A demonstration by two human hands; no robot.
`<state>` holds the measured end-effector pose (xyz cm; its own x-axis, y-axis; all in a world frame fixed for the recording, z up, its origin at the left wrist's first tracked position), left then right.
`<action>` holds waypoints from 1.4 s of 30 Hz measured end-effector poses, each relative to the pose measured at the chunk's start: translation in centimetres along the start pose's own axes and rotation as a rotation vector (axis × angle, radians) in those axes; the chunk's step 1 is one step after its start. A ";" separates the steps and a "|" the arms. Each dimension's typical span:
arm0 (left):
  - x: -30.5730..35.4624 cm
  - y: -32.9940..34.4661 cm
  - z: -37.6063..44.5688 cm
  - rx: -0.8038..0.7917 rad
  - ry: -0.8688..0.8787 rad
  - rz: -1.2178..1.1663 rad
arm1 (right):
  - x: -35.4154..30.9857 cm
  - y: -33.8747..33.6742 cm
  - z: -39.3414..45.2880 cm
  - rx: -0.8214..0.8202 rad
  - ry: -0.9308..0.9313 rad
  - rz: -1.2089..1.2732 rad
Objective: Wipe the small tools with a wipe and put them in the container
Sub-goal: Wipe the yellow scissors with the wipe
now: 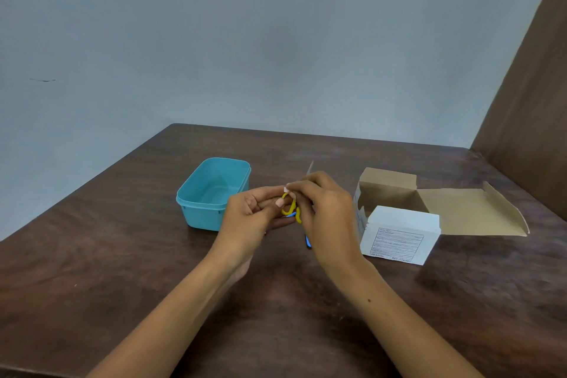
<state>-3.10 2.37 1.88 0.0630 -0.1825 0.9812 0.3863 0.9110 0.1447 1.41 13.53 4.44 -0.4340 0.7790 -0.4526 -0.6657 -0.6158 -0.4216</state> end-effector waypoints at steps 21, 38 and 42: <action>-0.3 -0.3 -0.1 0.073 -0.126 0.007 | -0.2 -1.2 0.4 -0.308 -0.162 -0.120; -0.2 -1.1 0.1 0.211 -0.116 -0.037 | 1.3 -1.9 0.4 -0.250 0.148 0.102; -0.1 -1.1 0.1 0.214 -0.105 -0.074 | 1.7 -1.9 0.4 -0.270 0.361 0.249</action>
<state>-3.59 1.36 1.67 -0.0587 -0.2225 0.9732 0.1819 0.9561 0.2296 1.70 16.06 4.82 -0.2903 0.5439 -0.7874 -0.3679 -0.8230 -0.4328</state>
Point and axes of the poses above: each hand's wrist, its own z-axis towards the middle knuckle, its own y-axis out of the palm, x = y × z, the point moved 4 cm from there along z, towards the middle knuckle, and after that the axes turned 7 degrees about z, right-handed, at the moved point
